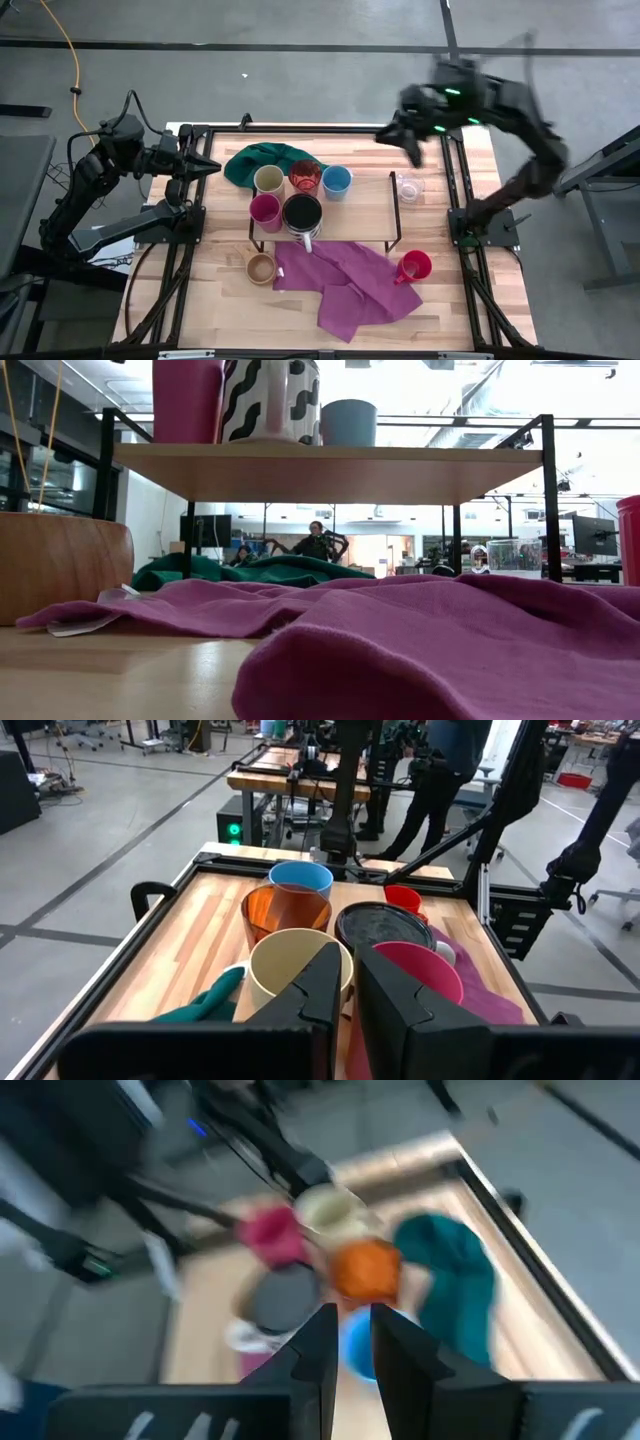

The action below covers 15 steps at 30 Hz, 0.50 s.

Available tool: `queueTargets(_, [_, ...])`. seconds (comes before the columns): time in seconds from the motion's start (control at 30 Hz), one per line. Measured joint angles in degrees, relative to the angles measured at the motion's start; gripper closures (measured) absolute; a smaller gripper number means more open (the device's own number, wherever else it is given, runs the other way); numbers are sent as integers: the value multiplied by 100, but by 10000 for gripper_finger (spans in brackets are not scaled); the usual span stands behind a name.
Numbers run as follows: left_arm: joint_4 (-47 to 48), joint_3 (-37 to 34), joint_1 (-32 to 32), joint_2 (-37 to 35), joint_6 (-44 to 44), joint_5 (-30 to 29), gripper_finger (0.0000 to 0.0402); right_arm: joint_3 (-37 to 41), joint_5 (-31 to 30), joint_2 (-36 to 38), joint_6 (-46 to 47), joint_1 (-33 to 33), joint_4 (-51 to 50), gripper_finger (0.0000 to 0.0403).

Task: Stack small to large cups/mugs on shelf
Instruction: Put the red mug on the shelf

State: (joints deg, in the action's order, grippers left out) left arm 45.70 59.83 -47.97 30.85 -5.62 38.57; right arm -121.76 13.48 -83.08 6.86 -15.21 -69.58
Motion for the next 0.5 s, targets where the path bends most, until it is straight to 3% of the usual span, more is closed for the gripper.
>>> queueTargets(0.07, [0,-1,-2,0,-5,0,378,505,-12,621,362,159,538,347])
queueTargets(0.3, [-5,-2,-2,-2,8,0,378,3282,-1155,2755,1813,1028,2178,347])
queueTargets(0.5, [-7,-1,-2,-2,207,-65,378,5540,-1564,3883,3203,1882,2993,347])
